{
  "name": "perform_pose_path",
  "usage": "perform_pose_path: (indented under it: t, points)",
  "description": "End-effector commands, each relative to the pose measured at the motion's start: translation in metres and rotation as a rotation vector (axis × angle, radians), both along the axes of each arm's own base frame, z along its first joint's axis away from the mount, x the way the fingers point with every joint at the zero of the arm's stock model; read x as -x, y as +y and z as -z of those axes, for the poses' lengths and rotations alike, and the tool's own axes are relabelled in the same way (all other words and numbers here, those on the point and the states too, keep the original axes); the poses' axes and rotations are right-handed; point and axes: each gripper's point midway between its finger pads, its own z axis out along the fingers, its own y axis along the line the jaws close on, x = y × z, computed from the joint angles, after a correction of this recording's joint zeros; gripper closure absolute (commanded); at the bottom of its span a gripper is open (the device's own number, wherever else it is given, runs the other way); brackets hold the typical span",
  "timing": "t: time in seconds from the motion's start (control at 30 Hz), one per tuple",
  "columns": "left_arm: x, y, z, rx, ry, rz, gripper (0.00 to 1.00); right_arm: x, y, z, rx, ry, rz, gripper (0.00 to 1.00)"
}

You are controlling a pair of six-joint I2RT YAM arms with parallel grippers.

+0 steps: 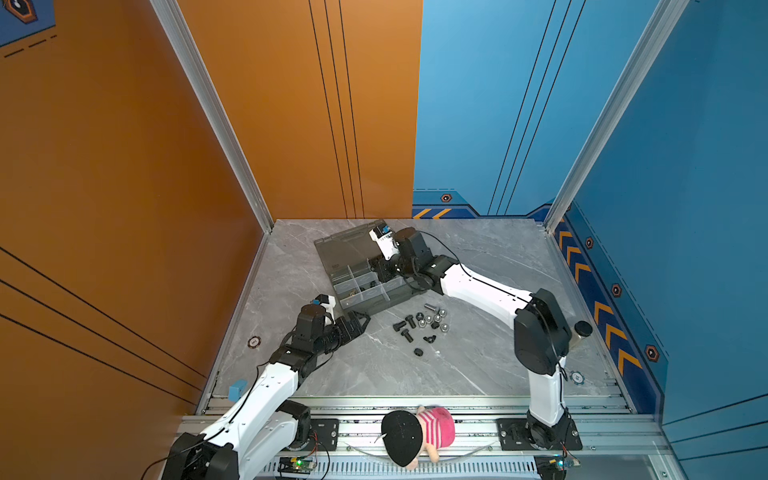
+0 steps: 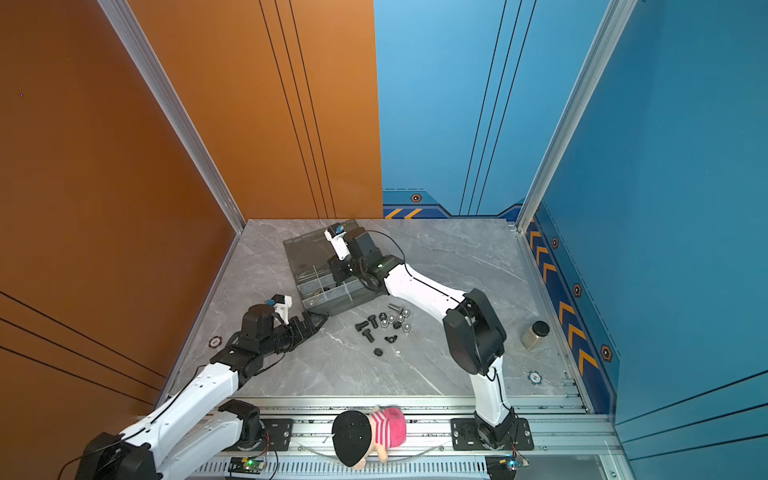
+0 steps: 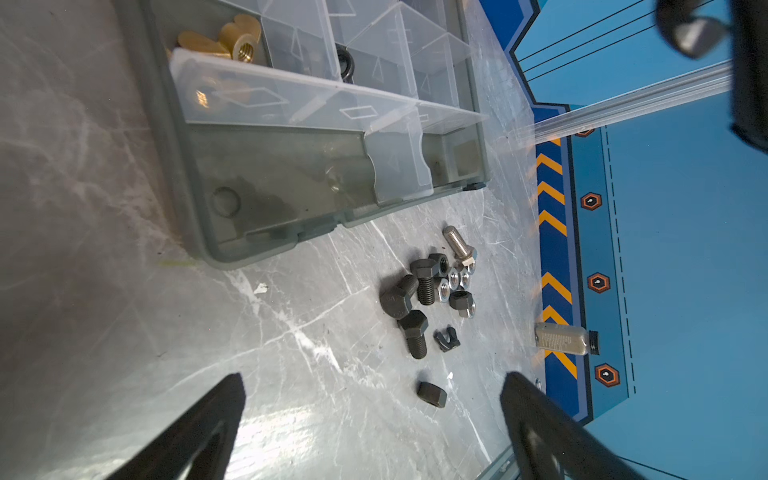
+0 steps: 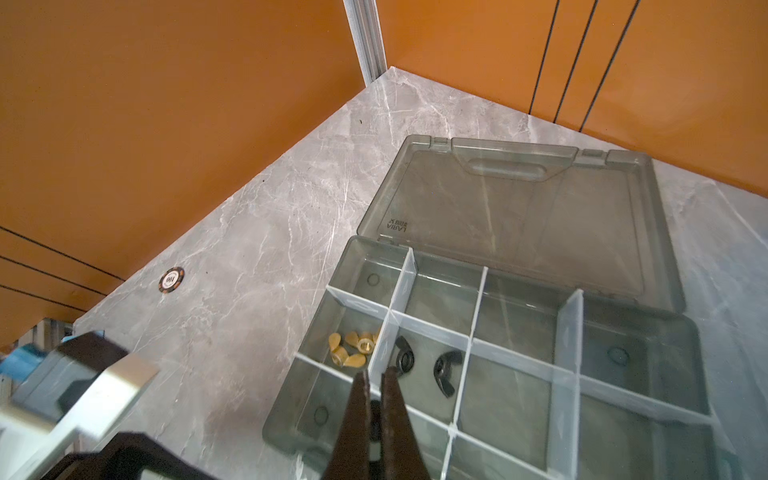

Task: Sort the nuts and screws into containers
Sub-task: 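Lift the black wing nut and carry it over the box compartments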

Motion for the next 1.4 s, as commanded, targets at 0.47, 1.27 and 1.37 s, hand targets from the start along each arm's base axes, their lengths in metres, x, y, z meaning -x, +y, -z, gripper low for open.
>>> perform_pose_path:
  t: [0.47,1.27,1.37]
  points:
    - [0.018,0.016,-0.007,-0.019,-0.004,-0.037,0.02,-0.047,0.035,0.064,-0.031,0.068,0.072,1.0]
    - [0.016,0.021,-0.01,-0.007,-0.006,-0.045,0.02,-0.056,0.018,0.104,0.025,0.147,0.11,0.81]
    - [0.016,0.021,-0.009,-0.006,-0.006,-0.044,0.02,-0.054,0.018,0.102,0.026,0.149,0.104,0.79]
